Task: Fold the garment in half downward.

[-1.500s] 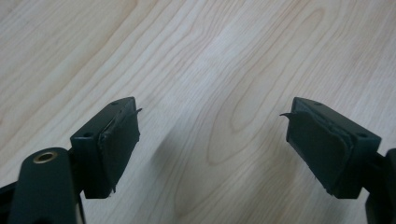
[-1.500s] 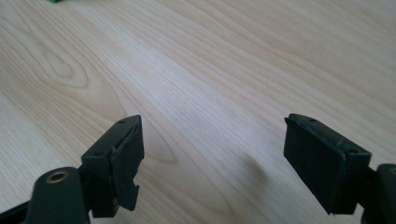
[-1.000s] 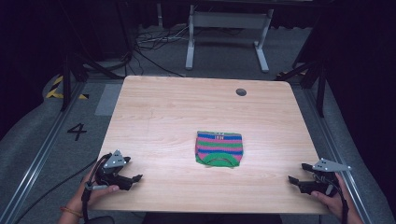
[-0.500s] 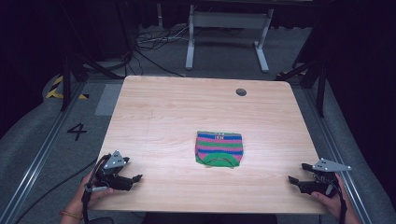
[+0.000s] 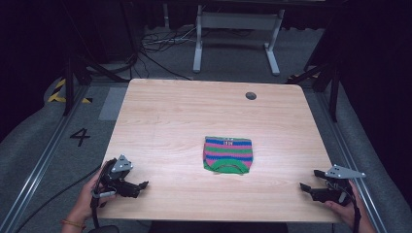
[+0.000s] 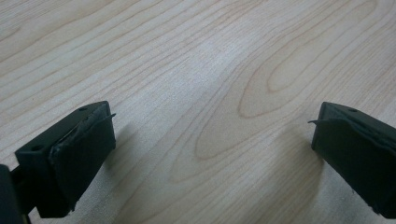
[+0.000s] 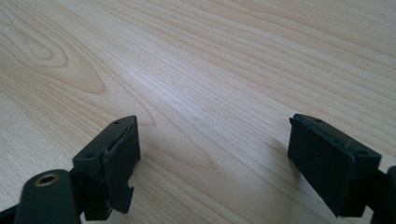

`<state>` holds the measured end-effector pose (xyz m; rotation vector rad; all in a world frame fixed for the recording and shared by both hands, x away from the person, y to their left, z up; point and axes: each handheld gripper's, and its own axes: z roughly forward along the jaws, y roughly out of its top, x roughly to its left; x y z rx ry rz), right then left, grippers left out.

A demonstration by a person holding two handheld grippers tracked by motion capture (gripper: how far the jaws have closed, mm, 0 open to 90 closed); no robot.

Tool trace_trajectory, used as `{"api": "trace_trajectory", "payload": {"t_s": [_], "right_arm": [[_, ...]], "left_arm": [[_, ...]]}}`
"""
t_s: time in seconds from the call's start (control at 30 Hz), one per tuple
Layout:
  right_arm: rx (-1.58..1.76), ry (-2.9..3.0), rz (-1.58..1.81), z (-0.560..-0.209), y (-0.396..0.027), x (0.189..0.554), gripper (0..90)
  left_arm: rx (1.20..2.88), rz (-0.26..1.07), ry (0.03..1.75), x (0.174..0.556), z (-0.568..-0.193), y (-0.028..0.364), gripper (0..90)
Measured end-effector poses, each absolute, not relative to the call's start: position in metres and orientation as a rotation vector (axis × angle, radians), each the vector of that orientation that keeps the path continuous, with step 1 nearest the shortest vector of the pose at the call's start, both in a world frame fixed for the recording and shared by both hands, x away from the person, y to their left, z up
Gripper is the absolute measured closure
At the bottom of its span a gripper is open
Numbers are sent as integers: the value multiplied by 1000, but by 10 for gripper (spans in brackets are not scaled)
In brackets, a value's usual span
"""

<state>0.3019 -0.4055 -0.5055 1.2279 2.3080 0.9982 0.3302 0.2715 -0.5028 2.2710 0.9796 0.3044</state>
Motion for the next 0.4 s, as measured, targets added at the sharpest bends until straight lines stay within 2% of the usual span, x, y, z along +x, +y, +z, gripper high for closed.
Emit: {"api": "trace_trajectory", "payload": {"t_s": [0.4], "right_arm": [[1229,2308,998,-505,-406,302,173]], "left_arm": [[2258,319,1016,331,-503,267,0]]}}
